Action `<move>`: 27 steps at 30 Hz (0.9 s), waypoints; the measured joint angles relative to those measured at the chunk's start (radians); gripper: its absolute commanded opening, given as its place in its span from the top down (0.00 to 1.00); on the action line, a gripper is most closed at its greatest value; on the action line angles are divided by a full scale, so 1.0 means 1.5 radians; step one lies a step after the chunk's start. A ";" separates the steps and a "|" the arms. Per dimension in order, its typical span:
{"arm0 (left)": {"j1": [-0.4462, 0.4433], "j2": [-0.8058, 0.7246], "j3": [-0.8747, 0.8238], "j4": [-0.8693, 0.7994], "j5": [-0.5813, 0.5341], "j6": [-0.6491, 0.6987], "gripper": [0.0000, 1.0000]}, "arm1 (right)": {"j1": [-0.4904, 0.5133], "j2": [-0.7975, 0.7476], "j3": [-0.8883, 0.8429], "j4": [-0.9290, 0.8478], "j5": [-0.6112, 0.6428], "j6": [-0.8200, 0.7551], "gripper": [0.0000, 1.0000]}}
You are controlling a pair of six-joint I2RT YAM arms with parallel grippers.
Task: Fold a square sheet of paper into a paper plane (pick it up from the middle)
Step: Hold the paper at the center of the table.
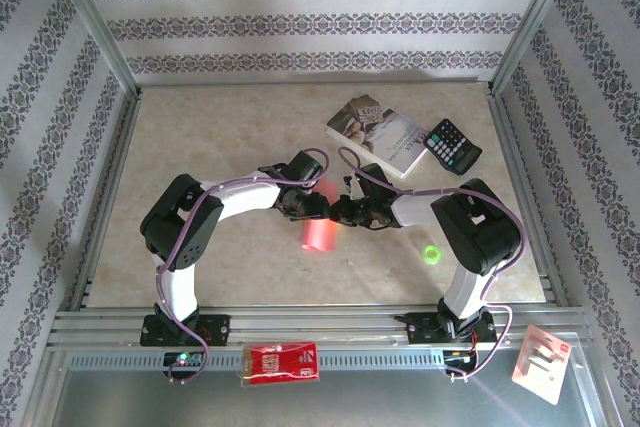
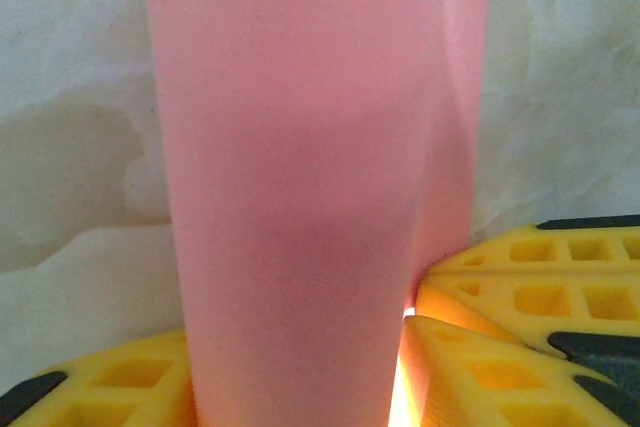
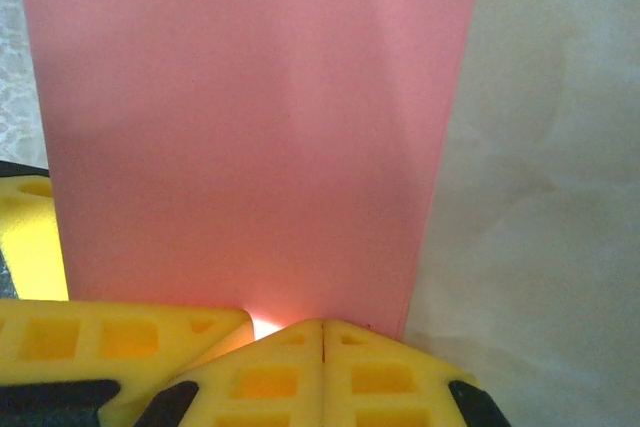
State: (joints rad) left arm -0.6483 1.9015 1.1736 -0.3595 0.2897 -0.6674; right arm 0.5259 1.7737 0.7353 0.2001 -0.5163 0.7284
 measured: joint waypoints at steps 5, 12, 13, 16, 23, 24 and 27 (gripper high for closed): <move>0.000 -0.003 -0.001 -0.001 -0.007 -0.002 0.42 | -0.002 0.000 -0.007 0.012 -0.001 0.010 1.00; 0.000 -0.021 -0.008 -0.001 -0.031 -0.002 0.33 | -0.003 0.002 -0.007 0.015 -0.002 0.017 1.00; 0.001 -0.026 -0.011 -0.003 -0.045 -0.002 0.32 | -0.003 0.003 -0.007 0.015 -0.001 0.017 1.00; 0.009 -0.048 -0.021 -0.014 -0.079 -0.002 0.31 | -0.003 0.005 -0.007 0.015 -0.002 0.017 1.00; 0.017 -0.135 -0.050 -0.033 -0.108 -0.002 0.35 | -0.003 0.005 -0.004 0.009 0.000 0.017 1.00; 0.017 -0.148 -0.056 -0.030 -0.104 -0.005 0.36 | -0.003 0.005 -0.003 0.006 0.001 0.016 1.00; 0.018 -0.169 -0.068 -0.009 -0.075 -0.014 0.42 | -0.003 0.005 0.000 0.000 0.002 0.016 1.00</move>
State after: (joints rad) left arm -0.6212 1.6485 1.0721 -0.3725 0.1772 -0.6891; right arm 0.5220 1.7813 0.7353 0.1997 -0.5140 0.7525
